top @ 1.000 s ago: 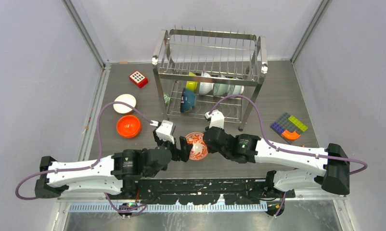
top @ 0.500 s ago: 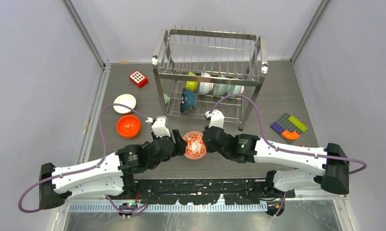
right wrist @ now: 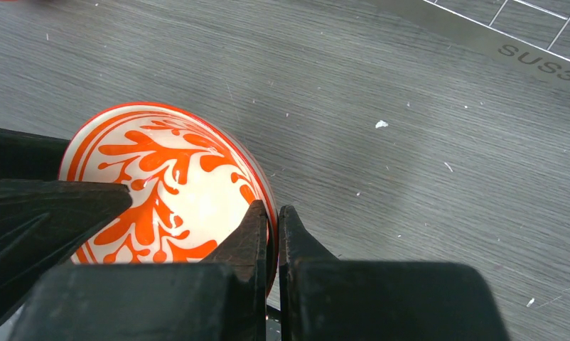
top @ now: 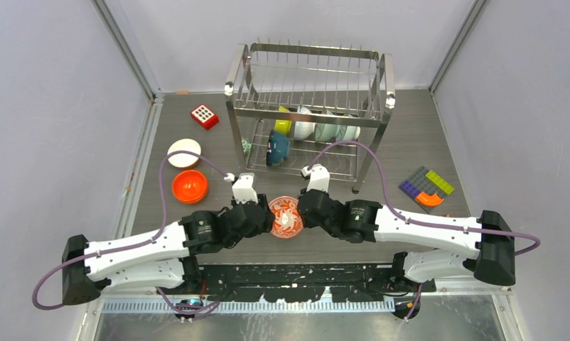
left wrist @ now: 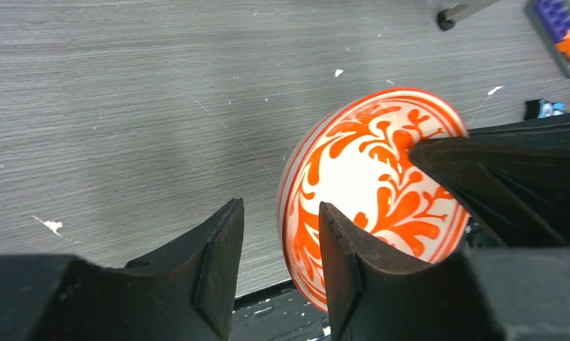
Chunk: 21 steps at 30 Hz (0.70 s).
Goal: Unload the bowls from the dish rack
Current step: Place the bowl at the center of the board.
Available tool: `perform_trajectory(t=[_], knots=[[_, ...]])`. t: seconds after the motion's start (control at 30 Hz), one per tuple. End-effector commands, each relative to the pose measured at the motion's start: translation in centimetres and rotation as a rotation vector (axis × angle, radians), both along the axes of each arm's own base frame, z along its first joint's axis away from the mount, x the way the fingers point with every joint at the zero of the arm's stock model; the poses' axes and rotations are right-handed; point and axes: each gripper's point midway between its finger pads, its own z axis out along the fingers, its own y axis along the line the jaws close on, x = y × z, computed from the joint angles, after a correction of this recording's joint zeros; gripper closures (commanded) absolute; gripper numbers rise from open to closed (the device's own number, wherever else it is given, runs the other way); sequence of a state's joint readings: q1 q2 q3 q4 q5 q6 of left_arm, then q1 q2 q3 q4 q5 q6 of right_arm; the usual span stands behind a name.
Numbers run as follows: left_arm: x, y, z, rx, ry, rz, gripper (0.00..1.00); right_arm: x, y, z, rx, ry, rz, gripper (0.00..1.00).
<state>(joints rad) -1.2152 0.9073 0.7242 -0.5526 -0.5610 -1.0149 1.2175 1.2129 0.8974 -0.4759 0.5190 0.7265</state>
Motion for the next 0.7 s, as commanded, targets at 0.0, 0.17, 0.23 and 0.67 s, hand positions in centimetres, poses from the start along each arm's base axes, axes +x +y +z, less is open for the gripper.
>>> perform_trajectory(t=[0.0, 0.17, 0.23, 0.67], knots=[[0.5, 0.0, 0.3, 0.032, 0.007, 0.034, 0.58, 1.0, 1.9, 3.3, 0.119, -0.051, -0.046, 0.99], [0.7, -0.1, 0.0, 0.04, 0.003, 0.039, 0.76, 1.3, 2.3, 3.2, 0.102, -0.053, -0.048, 0.99], [0.7, -0.1, -0.1, 0.044, 0.002, 0.036, 0.84, 1.2, 2.5, 3.1, 0.102, -0.05, -0.047, 0.99], [0.8, -0.1, 0.0, 0.026, -0.007, 0.046, 1.0, 0.8, 2.9, 2.5, 0.083, -0.015, -0.03, 0.52]])
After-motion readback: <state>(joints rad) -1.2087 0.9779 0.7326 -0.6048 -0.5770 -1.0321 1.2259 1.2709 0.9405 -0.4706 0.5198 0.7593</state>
